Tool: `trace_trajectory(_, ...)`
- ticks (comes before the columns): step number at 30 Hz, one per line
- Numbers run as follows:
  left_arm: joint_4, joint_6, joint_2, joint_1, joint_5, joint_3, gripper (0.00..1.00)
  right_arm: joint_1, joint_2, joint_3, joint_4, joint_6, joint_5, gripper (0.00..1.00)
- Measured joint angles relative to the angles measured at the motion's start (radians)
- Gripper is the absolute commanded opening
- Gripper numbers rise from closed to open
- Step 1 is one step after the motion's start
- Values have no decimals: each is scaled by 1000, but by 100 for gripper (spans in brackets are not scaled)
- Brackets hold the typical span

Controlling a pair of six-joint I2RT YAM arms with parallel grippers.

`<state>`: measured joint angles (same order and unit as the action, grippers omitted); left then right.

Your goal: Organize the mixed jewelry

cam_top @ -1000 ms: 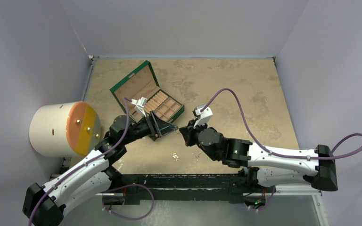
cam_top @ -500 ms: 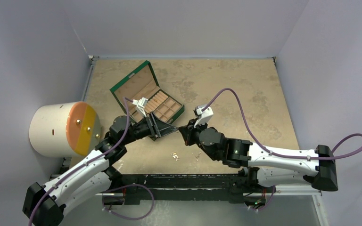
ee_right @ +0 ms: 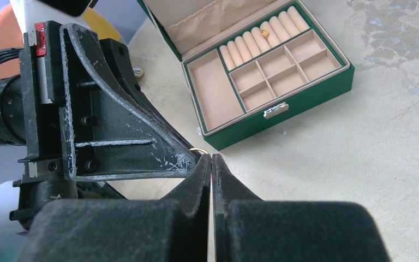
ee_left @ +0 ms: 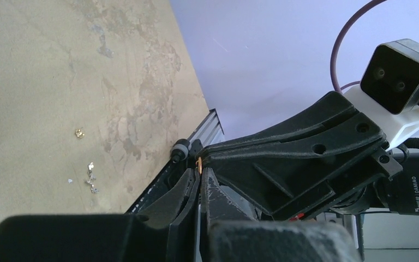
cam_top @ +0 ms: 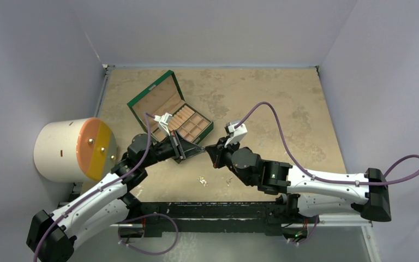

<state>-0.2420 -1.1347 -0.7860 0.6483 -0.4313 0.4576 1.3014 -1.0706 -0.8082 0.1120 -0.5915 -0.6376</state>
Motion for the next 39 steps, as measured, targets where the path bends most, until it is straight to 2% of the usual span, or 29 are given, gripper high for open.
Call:
trace_trajectory(6,-2,1,0,0,-3,0,0,0,2,11,15,0,1,0)
trace_trajectory(10,6,11,6,0,-5,-2,0,-8,14,16,17,2,22,11)
trace_trajectory(13,52,48,20,0,-4,9,0,-55,21,16,14,7,98,21)
trace_trajectory(16,116,107,27,0,-4,38,0,-142,26,21,14,16,202,34)
trace_trajectory(21,206,198,37,0,-1,84,0,-264,48,39,16,53,380,46)
trace_trajectory(29,254,279,48,0,-18,92,0,-446,151,111,100,76,775,52)
trace_trajectory(34,229,285,48,0,-69,93,0,-519,142,191,262,23,1060,55)
trace_trajectory(39,138,258,48,0,-129,93,0,-542,104,261,453,-64,1254,55)
